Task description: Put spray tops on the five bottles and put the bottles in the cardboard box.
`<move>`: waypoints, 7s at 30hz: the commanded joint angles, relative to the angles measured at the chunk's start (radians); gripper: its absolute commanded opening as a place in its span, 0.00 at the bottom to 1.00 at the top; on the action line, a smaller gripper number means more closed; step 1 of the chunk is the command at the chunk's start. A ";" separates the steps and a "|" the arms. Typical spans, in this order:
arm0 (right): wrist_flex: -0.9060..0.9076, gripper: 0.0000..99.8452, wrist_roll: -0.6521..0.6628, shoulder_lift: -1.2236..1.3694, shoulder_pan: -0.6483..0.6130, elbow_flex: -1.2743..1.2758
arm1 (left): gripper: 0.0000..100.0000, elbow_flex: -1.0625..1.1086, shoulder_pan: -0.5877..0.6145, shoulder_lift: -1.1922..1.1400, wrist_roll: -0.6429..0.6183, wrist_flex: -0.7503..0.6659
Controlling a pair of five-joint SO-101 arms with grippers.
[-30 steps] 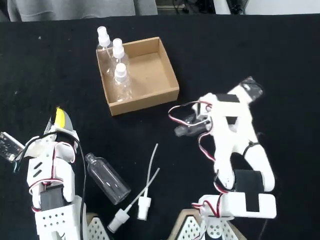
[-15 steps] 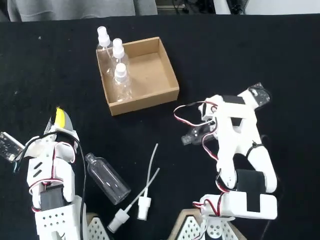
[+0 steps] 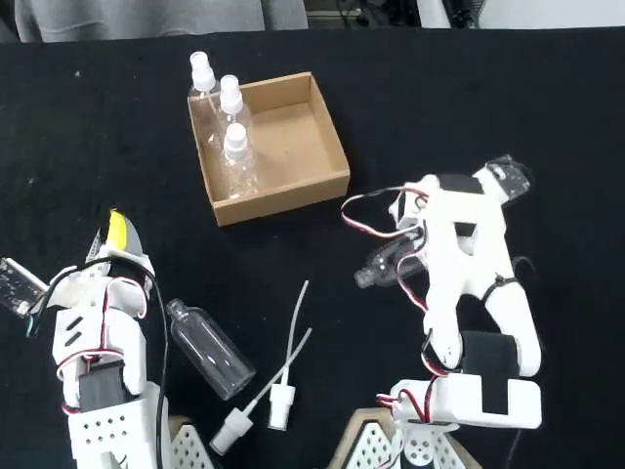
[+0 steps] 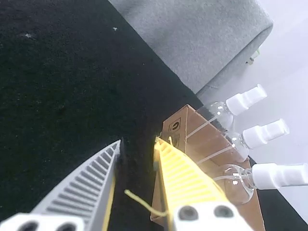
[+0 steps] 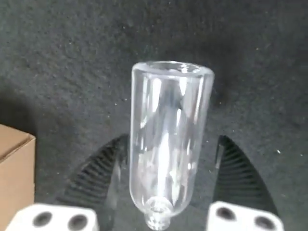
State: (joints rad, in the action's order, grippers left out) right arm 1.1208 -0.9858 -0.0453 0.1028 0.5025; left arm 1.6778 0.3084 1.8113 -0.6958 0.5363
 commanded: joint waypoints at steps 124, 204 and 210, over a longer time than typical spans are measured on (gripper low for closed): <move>-0.258 0.24 2.371 -0.156 -0.098 0.291 | 0.10 0.022 -0.002 0.005 0.049 0.000; -0.040 0.07 2.074 -0.090 -0.005 0.159 | 0.10 0.022 0.004 0.003 0.049 0.000; 0.144 0.06 2.047 -0.283 -0.014 0.125 | 0.10 0.022 0.004 0.003 0.049 0.000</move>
State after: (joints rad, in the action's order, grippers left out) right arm 1.1838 1.0810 -0.2033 0.0752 0.6851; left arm 1.6778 0.3084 1.8113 -0.6529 0.5363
